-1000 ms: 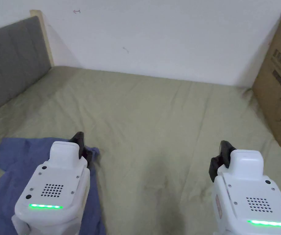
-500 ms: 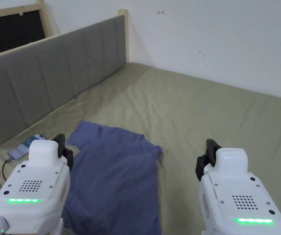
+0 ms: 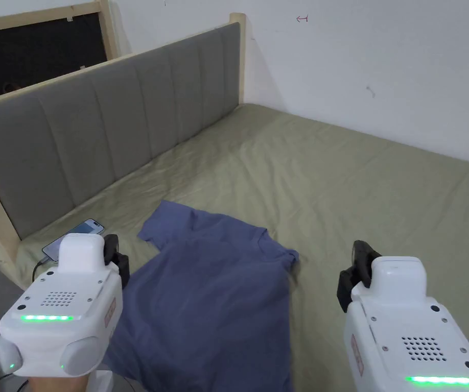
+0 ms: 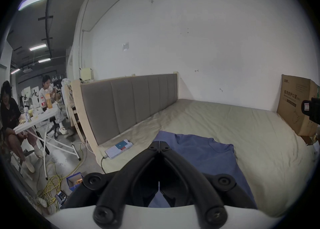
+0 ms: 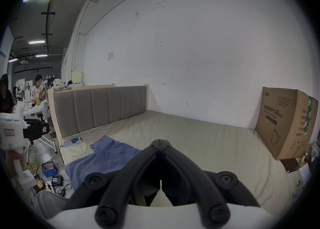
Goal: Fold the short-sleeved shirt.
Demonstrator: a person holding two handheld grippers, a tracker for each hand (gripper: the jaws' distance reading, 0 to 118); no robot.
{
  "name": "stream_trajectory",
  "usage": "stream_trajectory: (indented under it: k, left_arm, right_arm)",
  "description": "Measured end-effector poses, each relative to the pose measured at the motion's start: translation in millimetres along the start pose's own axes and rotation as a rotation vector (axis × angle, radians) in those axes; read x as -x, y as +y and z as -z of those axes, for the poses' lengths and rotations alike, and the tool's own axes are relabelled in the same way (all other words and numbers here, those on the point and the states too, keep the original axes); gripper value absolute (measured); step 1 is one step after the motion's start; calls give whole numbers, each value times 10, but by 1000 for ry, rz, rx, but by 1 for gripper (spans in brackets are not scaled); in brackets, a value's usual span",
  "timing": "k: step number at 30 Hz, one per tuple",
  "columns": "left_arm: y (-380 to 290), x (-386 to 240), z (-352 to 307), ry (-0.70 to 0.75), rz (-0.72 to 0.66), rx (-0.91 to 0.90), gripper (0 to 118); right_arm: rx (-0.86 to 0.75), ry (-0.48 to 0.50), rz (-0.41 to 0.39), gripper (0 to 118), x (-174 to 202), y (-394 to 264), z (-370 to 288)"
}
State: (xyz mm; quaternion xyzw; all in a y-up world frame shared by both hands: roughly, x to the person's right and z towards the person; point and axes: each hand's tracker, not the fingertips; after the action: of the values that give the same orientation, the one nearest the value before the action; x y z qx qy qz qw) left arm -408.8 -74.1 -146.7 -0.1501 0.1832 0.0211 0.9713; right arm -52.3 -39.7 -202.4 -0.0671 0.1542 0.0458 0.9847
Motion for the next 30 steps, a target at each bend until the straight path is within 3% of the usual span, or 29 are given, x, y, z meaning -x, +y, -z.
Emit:
stream_trajectory:
  k: [3,4,6,8,10,20,22,23,25,26,28,29,30]
  left_arm:
    - [4,-87,267,-27,3,97,2]
    - [2,-128,362,-42,2,136,9]
    - [-25,-230,579,-73,-8,200,46]
    - [-70,-356,790,-97,-21,285,90]
    - [-159,-499,1022,-129,-34,363,98]
    - [-872,-1252,1940,-207,59,671,96]
    - [-1029,-1367,2066,-193,99,734,88]
    - [-1099,-1400,2105,-190,112,764,78]
    - [-1191,-1453,2107,-189,150,759,76]
    - [-1138,-1453,2080,-189,168,713,62]
    - [-1040,-1461,2005,-215,174,715,11]
    - [-1008,-1467,1974,-215,208,685,2]
    - [-982,-1455,1958,-203,237,672,2]
  right_arm:
    - [9,-19,-5,0,-85,-22,37]
    - [12,-26,-8,0,-112,-31,41]
    - [20,-42,-15,0,-181,-59,68]
    - [32,-58,-17,0,-251,-97,89]
    - [48,-76,-16,0,-333,-143,126]
    - [124,-159,-20,0,-738,-361,232]
    - [138,-173,-19,0,-820,-406,241]
    - [144,-178,-19,0,-850,-424,242]
    - [157,-189,-18,0,-911,-463,238]
    - [163,-192,-17,0,-933,-477,234]
    - [171,-200,-13,0,-975,-501,210]
    - [171,-202,-6,0,-992,-511,194]
    - [171,-205,4,0,-1008,-517,176]
